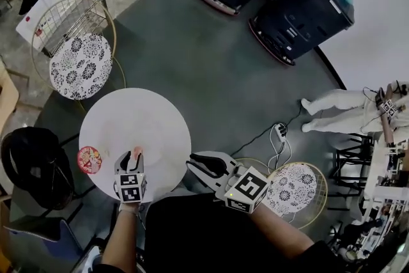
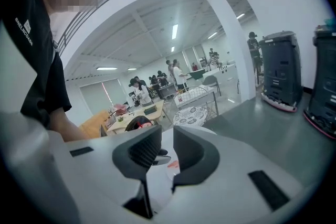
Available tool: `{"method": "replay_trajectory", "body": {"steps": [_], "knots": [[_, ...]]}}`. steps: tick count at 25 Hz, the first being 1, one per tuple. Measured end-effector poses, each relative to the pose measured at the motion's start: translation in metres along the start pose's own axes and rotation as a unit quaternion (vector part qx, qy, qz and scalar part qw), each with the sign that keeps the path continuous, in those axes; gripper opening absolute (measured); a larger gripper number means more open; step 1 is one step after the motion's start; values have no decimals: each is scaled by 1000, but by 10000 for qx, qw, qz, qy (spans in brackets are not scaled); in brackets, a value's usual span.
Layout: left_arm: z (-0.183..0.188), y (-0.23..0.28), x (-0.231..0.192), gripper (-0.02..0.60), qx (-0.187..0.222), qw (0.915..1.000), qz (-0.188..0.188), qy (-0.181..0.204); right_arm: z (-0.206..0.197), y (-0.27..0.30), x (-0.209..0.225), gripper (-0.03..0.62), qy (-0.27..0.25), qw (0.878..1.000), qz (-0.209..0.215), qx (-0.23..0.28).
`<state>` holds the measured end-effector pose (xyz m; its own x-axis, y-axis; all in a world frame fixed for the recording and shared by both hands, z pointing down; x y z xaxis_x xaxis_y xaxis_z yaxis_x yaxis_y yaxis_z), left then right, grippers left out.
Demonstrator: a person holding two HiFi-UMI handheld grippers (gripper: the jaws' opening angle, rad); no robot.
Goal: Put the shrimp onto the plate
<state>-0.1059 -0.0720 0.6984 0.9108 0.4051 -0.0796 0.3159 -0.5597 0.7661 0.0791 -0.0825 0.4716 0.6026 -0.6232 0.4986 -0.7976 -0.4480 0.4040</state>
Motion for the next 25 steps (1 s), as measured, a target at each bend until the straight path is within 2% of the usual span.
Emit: {"method": "replay_trajectory", "body": {"steps": [7,13,19,25], "knots": [[42,-51,9,149,820,9965,128,-63,10,10,-11,78,-246,9992,326,-47],[74,-106,13,100,1484,9881,372,-166,18,27,-25,78,-337,9965,755,-89],[105,-165,9,16,2186,9717,790,-423,31,51,-45,77,-579,9888,1362,-205],[108,-210,9,6,2536,9584,1030,-808,33,70,-72,77,-736,9781,1916,-350]]}}
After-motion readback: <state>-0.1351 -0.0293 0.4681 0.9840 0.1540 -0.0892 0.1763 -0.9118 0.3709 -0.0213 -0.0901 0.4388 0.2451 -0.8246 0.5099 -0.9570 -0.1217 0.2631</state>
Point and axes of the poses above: the fingertips, and each gripper's own axes: y forward along the fingers, x to its right, z out of its top, the point moved 3 cm from there along -y, backward along the fingers, and after that the axes turned 9 degrees about y, right-handed, at the moved point
